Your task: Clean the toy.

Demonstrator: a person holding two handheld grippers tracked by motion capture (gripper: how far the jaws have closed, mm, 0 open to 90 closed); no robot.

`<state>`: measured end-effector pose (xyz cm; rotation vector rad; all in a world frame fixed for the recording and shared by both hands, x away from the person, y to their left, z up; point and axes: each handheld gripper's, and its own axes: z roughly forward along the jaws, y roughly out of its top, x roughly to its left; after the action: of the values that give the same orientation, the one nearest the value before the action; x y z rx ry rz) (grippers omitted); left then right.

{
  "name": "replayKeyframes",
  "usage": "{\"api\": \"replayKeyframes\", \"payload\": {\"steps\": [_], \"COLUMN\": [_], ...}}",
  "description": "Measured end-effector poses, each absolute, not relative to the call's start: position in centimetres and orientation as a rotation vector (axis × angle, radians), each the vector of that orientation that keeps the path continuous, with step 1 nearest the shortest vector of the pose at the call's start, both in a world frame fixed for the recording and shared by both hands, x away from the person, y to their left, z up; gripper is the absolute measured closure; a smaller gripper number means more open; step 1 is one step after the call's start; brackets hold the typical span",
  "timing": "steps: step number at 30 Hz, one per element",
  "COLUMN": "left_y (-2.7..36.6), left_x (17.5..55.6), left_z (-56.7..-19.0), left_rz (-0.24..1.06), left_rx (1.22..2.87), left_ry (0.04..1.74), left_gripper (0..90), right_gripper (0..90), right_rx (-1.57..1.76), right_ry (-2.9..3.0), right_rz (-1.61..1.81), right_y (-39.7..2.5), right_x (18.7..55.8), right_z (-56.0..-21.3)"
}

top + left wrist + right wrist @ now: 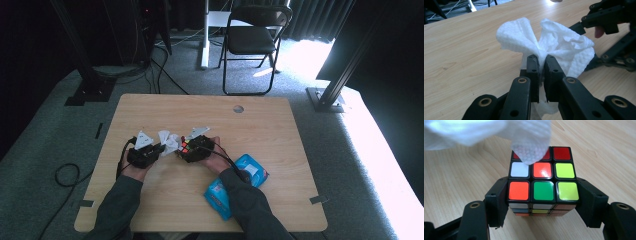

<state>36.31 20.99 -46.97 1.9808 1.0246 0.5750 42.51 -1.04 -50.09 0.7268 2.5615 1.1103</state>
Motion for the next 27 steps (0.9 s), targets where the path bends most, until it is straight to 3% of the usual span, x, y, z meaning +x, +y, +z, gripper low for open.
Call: {"api": "replayKeyframes", "payload": {"steps": [27], "left_y": [16.6], "left_x": [38.1], "left_z": [-47.2], "left_rz": [0.574], "left_rx": [2.074], "left_ry": [0.943], "left_gripper": [83.8], "right_gripper": [34.2], "right_rx": [0.675], "right_ry": [2.562], "right_rz": [1.159], "right_y": [-1.0], "right_x": [42.1], "right_z": [-49.9]}}
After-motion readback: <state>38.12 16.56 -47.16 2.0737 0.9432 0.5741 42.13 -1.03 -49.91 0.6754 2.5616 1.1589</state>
